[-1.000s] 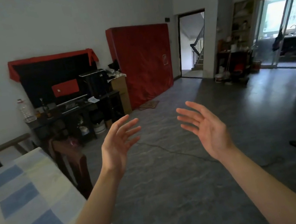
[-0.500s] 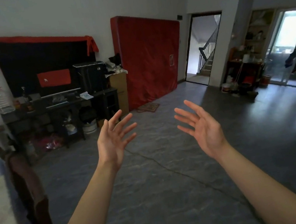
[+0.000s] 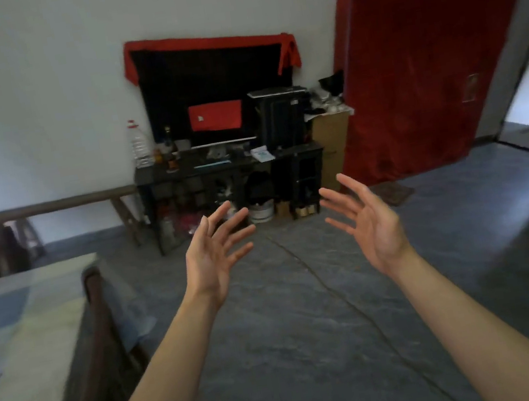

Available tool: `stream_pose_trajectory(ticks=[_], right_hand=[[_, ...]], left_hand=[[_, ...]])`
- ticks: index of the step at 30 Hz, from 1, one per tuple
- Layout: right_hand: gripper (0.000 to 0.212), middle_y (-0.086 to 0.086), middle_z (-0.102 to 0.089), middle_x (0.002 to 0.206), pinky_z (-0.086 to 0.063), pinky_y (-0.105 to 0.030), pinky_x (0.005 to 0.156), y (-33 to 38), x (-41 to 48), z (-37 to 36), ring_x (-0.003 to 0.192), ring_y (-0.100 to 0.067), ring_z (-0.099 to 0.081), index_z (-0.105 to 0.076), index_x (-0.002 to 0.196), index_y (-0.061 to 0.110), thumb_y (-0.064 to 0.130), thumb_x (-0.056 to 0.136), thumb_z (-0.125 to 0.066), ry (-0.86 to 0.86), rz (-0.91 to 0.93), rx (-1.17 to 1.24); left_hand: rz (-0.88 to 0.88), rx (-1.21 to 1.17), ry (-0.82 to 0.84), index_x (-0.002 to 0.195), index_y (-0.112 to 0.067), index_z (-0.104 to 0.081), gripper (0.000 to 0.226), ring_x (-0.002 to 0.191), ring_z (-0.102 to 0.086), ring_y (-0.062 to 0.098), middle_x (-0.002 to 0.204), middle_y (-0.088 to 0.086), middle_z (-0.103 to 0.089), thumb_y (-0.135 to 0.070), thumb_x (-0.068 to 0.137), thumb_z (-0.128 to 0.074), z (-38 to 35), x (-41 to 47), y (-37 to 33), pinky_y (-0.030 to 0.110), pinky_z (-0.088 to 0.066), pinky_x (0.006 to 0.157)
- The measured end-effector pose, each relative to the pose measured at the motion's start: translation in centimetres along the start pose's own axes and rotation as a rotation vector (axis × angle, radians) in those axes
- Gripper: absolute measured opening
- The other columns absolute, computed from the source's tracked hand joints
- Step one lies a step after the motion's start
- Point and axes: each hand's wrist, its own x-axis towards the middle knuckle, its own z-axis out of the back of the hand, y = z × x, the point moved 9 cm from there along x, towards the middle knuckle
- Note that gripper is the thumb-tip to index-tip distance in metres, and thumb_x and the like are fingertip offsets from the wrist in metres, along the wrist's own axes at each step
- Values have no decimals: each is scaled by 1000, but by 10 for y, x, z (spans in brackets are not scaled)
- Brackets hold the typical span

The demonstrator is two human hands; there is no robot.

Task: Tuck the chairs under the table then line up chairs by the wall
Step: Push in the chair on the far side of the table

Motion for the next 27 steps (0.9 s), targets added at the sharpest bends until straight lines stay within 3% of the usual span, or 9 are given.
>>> stream_pose_trajectory(ticks=[6,11,16,20,24,27], right_hand=[[46,-13,-65,141,-46,-51,106,-79,150,-67,131,-27,-61,-50,148,22,36,110,-26,310,-168,102],[46,-12,-67,138,-48,-49,106,-113,220,-148,128,-25,-63,-51,146,23,37,109,-27,551,-235,125],[43,-12,-69,135,-47,-48,107,-160,245,-245,129,-28,-62,-54,141,23,34,110,-27,765,-307,137],[42,-9,-70,135,-46,-49,107,-201,244,-319,127,-26,-64,-57,140,24,39,109,-33,921,-330,94],[48,-6,-71,134,-45,-49,107,-234,234,-388,126,-24,-64,-57,140,23,47,102,-41,1091,-341,44],[46,-8,-72,132,-44,-52,111,-256,226,-429,126,-26,-65,-54,144,16,39,108,-37,1180,-383,45]], left_hand=[[-75,57,-393,141,-26,-58,52,120,-68,31,140,7,-67,-53,101,-39,81,41,1,45,-50,93],[-161,39,-668,135,-25,-62,46,111,-72,27,137,8,-69,-47,104,-35,122,40,-21,43,-51,88],[-272,28,-873,128,-25,-64,43,101,-73,22,130,6,-73,-47,101,-39,166,23,-35,41,-50,88],[-361,-3,-1040,132,-21,-64,45,110,-69,31,129,6,-74,-44,105,-36,218,2,-35,48,-48,99],[-376,5,-1195,137,-19,-62,48,115,-70,33,132,6,-72,-44,107,-33,260,-16,-30,44,-53,92],[-382,36,-1290,136,-22,-62,48,117,-70,32,132,3,-72,-45,108,-31,277,-36,-31,46,-52,95]])
